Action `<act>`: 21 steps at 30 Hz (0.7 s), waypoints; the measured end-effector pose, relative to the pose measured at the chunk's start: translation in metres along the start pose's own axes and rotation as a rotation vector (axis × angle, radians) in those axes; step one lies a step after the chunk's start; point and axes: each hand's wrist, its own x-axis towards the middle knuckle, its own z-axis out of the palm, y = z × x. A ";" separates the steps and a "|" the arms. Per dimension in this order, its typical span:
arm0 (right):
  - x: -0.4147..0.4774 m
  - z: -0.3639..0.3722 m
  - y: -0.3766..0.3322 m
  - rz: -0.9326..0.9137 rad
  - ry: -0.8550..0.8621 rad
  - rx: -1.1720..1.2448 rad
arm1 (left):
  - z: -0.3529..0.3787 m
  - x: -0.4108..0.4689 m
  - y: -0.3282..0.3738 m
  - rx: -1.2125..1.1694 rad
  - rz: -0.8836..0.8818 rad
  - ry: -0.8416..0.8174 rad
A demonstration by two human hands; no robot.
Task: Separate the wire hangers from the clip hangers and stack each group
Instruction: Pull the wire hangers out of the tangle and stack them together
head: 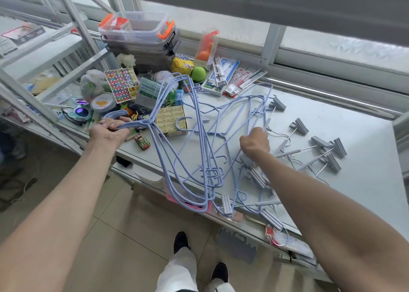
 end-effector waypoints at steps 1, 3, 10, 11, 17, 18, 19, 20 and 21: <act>0.001 0.001 0.001 -0.007 -0.004 0.007 | 0.000 0.001 -0.001 0.002 -0.009 0.003; 0.004 0.003 0.003 -0.009 -0.011 0.026 | 0.000 0.003 -0.003 0.003 -0.021 0.009; 0.012 -0.005 -0.001 0.047 -0.155 0.465 | 0.005 -0.002 -0.014 -0.011 -0.040 0.005; 0.010 -0.009 -0.003 0.074 -0.179 0.576 | 0.006 -0.002 -0.015 -0.011 -0.041 0.009; 0.015 -0.028 -0.001 0.210 -0.072 0.947 | 0.005 -0.003 -0.026 -0.003 -0.046 0.017; 0.016 -0.032 0.002 0.209 -0.045 0.969 | 0.004 -0.003 -0.029 0.006 -0.045 0.023; 0.018 -0.037 0.005 0.211 -0.017 0.988 | 0.003 -0.002 -0.032 0.021 -0.045 0.030; 0.019 -0.042 0.009 0.213 0.013 0.994 | 0.000 -0.002 -0.036 0.040 -0.049 0.031; 0.021 -0.048 0.013 0.214 0.049 0.980 | -0.002 -0.002 -0.041 0.060 -0.054 0.032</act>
